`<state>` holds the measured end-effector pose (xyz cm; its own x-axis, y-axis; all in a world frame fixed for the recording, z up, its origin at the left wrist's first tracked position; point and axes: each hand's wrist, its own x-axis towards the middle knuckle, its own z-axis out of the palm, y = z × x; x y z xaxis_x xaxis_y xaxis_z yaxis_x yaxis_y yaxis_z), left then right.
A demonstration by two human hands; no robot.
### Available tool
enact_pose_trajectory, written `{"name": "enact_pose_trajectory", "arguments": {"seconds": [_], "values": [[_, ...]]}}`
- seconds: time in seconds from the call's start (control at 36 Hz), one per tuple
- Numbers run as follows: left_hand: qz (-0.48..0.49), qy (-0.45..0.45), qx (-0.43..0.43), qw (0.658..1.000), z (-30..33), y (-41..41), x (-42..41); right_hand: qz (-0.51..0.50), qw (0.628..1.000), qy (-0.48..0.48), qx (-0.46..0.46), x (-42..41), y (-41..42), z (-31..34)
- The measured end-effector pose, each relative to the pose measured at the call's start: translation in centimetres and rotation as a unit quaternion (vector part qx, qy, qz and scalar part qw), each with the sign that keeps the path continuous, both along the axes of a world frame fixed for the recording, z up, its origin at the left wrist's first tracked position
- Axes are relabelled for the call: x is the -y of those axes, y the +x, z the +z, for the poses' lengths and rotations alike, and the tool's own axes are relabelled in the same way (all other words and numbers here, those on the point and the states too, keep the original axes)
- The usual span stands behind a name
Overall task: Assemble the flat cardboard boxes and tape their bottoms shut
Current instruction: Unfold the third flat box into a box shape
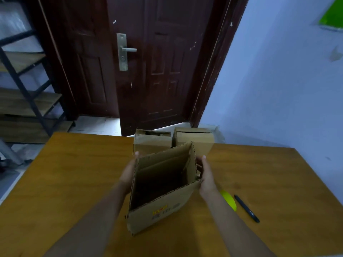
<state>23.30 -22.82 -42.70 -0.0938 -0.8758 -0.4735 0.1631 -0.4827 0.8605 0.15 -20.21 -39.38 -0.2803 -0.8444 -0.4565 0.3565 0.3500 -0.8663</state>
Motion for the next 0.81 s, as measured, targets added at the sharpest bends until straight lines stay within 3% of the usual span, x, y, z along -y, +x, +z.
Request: {"name": "enact_pose_trajectory", "arguments": {"seconds": [0.17, 0.42, 0.58, 0.67, 0.81], "values": [[0.001, -0.066, 0.004, 0.998, 2.8, -2.1, -0.4, 0.015, 0.998, -0.020, -0.065, -0.9, 1.0, 0.4], [0.024, -0.111, 0.003, 0.993, 3.1, -1.5, -1.1, 0.067, 0.995, -0.025, -0.071, -1.3, -1.1, 2.7], [0.059, -0.154, 0.015, 0.986, 2.6, -0.5, -2.8, 0.178, 0.969, -0.010, -0.169, -0.6, -1.2, 3.2], [0.097, -0.184, 0.022, 0.978, 2.8, -0.2, -3.6, 0.163, 0.968, -0.022, -0.187, -0.3, -0.9, 3.3], [0.073, -0.250, 0.025, 0.965, 3.6, 0.5, -4.4, 0.130, 0.940, -0.046, -0.313, -0.5, -0.3, 3.2]]}}
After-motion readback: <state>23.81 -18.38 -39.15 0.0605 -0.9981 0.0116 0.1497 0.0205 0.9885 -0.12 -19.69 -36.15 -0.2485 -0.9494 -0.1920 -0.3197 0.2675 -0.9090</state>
